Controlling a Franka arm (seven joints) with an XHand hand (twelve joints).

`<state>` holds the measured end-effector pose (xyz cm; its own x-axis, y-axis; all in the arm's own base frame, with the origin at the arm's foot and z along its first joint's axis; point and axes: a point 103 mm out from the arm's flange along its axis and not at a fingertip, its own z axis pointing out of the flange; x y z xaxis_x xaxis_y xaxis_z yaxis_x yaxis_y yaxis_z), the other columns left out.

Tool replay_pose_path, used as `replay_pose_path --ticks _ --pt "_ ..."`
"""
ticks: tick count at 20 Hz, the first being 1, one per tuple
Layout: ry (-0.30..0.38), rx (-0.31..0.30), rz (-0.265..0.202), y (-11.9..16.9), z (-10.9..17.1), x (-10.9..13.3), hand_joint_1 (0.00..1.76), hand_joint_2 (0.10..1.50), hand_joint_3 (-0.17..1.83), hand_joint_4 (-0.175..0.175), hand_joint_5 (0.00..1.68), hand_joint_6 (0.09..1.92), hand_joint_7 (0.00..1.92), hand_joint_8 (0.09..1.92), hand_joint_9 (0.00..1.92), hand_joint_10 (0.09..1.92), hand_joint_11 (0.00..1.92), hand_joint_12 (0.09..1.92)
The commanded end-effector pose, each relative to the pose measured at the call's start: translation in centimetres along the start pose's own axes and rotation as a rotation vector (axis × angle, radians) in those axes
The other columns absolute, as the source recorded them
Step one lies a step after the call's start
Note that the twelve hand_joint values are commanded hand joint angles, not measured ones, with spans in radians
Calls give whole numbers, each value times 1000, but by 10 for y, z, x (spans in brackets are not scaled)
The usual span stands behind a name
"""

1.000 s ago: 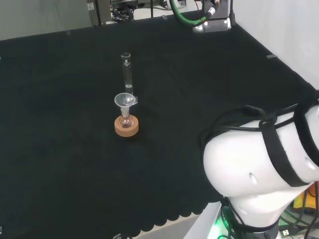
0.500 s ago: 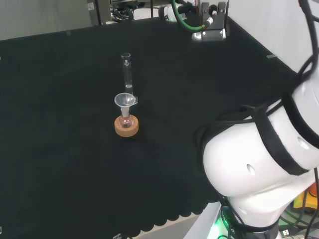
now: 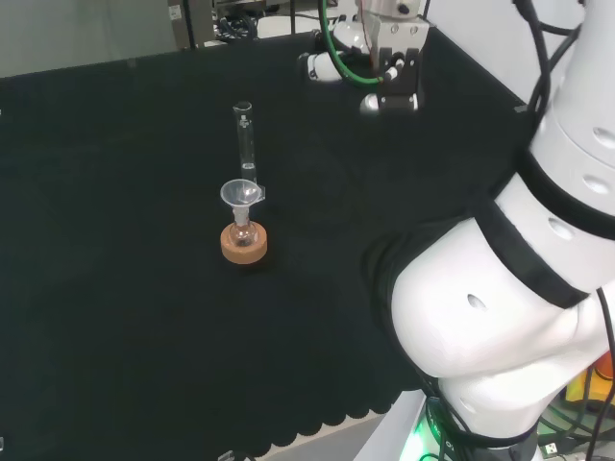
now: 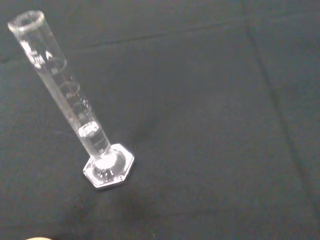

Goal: Pick up the graduated cylinder.

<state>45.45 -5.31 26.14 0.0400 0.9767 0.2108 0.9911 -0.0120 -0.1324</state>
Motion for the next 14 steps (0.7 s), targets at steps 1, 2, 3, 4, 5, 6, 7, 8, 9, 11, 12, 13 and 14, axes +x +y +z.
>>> replay_pose_path --ticks 1,2,3,4,5,6,7,8,9,11,12,13,14 --pt "66 -9 -44 25 37 -2 267 1242 -26 -13 309 87 146 547 581 87 121 1358" --pt "76 -6 -50 26 43 -1 279 1235 -29 -13 309 87 148 548 581 87 120 1359" --pt "91 0 -58 28 48 -1 296 1225 -35 -13 309 87 154 551 585 87 122 1360" --pt "105 5 -66 30 53 -1 320 1211 -42 -12 310 87 165 556 592 93 127 1362" --pt "121 8 -75 31 58 -1 342 1198 -49 -12 310 87 180 563 601 102 133 1364" --pt "139 12 -84 33 63 -1 361 1188 -54 -12 311 87 196 571 609 111 139 1365" --pt "154 18 -98 35 69 0 382 1177 -60 -12 312 87 209 577 615 119 144 1366" --pt "165 19 -112 36 73 1 409 1165 -67 -13 314 87 219 583 619 127 148 1366" --pt "178 17 -127 38 79 1 438 1153 -74 -14 317 87 227 587 623 135 153 1366" --pt "204 20 -149 41 88 4 489 1133 -87 -16 329 87 239 595 628 150 163 1366" --pt "213 23 -159 42 92 6 507 1130 -98 -17 335 87 243 599 617 187 170 1360" --pt "224 26 -168 44 96 7 522 1132 -116 -17 340 87 245 604 592 256 174 1360" --pt "238 25 -177 45 100 7 533 1138 -139 -18 345 87 246 607 559 341 177 1361"
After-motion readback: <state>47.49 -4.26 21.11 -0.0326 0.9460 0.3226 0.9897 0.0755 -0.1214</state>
